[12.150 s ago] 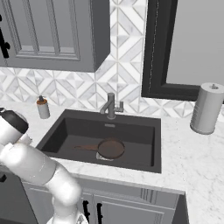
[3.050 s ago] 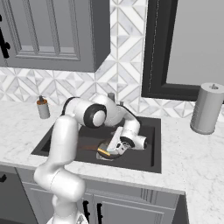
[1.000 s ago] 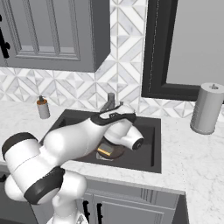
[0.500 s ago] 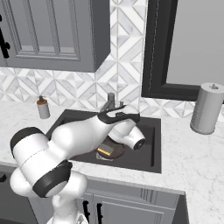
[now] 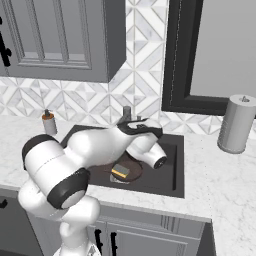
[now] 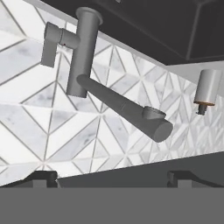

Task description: Pick the pan and sponge and place them into the sink. Then turn on the water.

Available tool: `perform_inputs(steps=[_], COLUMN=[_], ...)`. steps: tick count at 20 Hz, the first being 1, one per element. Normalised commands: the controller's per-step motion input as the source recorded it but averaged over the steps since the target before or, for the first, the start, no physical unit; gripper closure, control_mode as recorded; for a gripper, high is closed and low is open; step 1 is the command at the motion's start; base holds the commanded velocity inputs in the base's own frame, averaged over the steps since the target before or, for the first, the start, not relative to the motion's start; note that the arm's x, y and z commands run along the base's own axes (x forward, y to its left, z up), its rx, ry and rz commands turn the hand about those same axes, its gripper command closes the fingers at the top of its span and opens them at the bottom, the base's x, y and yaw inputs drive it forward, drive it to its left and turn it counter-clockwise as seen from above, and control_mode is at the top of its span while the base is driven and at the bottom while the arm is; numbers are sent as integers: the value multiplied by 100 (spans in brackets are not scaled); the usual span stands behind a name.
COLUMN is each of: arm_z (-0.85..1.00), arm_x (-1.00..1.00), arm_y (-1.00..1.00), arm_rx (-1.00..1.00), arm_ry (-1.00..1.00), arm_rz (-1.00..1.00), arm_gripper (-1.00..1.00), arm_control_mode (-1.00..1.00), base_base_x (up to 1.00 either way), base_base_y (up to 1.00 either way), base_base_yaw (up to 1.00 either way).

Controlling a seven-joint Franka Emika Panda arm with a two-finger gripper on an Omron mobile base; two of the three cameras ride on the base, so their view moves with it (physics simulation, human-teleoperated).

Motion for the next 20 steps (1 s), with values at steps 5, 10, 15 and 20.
perform_inputs(steps=[5, 10, 15, 20], arm_z=[-11, -13, -4, 0], arm_x=[22, 8, 1, 14], arm_y=[0, 0, 0, 0], arm_rx=[0, 1, 9, 10], arm_ry=[0, -2, -13, -17], arm_rz=[0, 0, -3, -4], arm_gripper=[-100, -100, -100, -100], arm_control_mode=[-100, -100, -100, -100], base_base_x=[0, 0, 0, 0], base_base_y=[0, 0, 0, 0], base_base_yaw=[0, 0, 0, 0])
